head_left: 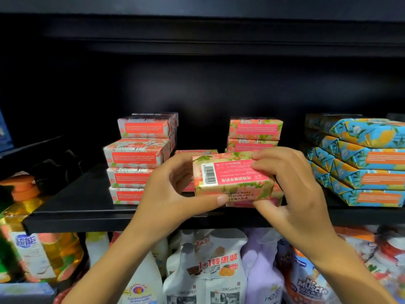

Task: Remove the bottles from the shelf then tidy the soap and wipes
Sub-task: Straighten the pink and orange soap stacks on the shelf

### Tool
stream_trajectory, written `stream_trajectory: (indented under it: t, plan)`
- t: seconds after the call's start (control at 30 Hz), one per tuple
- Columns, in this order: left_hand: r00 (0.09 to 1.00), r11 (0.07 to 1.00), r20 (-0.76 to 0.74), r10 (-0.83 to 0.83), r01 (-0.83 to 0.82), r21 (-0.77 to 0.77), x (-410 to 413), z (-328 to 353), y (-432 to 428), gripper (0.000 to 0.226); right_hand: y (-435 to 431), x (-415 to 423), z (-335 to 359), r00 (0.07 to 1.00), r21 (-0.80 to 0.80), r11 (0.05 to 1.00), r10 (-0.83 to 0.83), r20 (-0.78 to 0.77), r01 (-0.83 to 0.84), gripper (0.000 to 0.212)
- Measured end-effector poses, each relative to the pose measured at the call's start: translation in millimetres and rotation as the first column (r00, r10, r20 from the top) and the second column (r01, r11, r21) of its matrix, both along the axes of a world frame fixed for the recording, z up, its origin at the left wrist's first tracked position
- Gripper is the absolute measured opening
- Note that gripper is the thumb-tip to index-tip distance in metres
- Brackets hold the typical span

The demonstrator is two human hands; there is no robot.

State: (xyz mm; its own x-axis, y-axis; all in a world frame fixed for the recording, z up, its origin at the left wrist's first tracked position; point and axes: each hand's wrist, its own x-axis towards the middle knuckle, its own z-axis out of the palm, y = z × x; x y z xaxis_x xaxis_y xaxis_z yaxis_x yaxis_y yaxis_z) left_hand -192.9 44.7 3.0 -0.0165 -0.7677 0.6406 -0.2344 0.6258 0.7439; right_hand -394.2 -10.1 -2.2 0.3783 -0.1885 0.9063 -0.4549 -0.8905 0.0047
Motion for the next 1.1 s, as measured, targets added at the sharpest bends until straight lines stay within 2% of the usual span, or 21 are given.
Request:
stream_trajectory:
  t: [0.07,0.13,0.2,0.27,0.4,0.47,0.57,0.63,0.7,0.8,0.93,1.0,1.1]
  plan:
    - [0.999,0.996,0.036,0.034,-0.031,-0.088,0.0,-2.2,1.7,0.065,2.0,-2.3,2.9,0.999,0.214,0.976,0.032,-0.010,-0.029,0.066]
    - [0.996,0.987,0.065,0.054,-0.044,-0.152,0.7,-4.3,1.9,0.068,5.3,-3.7,5.6,0.992,0.487,0.864,0.115,0.053,-0.126,0.090]
    - [0.993,0.977,0.093,0.068,-0.047,-0.206,0.3,-5.6,0.5,0.067,6.5,-3.8,5.4,0.970,0.633,0.736,0.193,0.145,-0.241,0.094]
    - [0.988,0.964,0.123,0.088,-0.053,-0.262,-1.7,-7.0,-2.6,0.065,5.5,-2.3,3.9,0.949,0.667,0.675,0.239,0.207,-0.315,0.086]
    - [0.972,0.940,0.175,0.157,-0.093,-0.329,-2.8,-10.2,-10.2,0.063,5.8,2.8,8.5,0.890,0.621,0.640,0.280,0.361,-0.453,0.060]
    - [0.953,0.944,0.236,0.188,-0.109,-0.310,-0.5,-10.4,-10.7,0.068,7.6,4.2,9.1,0.894,0.533,0.731,0.248,0.374,-0.426,0.055]
    - [0.957,0.973,0.238,0.167,-0.121,-0.196,0.7,-7.7,-8.0,0.081,5.7,6.9,2.9,0.943,0.319,0.909,0.178,0.282,-0.267,0.044]
    - [0.967,0.984,0.205,0.152,-0.128,-0.123,1.0,-4.3,-7.4,0.081,1.5,9.0,-2.9,0.954,0.193,0.954,0.181,0.238,-0.230,0.036]
    - [0.973,0.993,0.199,0.114,-0.108,-0.042,3.5,-1.8,-9.1,0.079,-2.5,10.5,-6.9,0.945,0.118,0.958,0.228,0.234,-0.261,0.029]
    - [0.975,0.997,0.210,0.074,-0.080,0.020,5.9,-0.9,-9.4,0.075,-3.7,13.9,-8.8,0.929,0.108,0.942,0.284,0.238,-0.316,0.025]
    - [0.966,0.988,0.217,0.142,-0.127,-0.084,5.8,2.3,-4.2,0.065,-4.9,15.3,-8.5,0.948,0.156,0.951,0.231,0.217,-0.267,0.036]
    - [0.935,0.967,0.265,0.234,-0.195,-0.165,9.4,7.7,-3.0,0.062,-4.9,12.8,-9.5,0.969,0.197,0.963,0.145,0.200,-0.184,0.044]
    - [0.846,0.899,0.320,0.427,-0.359,-0.251,14.9,13.9,-6.9,0.066,-1.7,8.9,-18.2,0.975,0.238,0.964,0.066,0.211,-0.117,0.040]
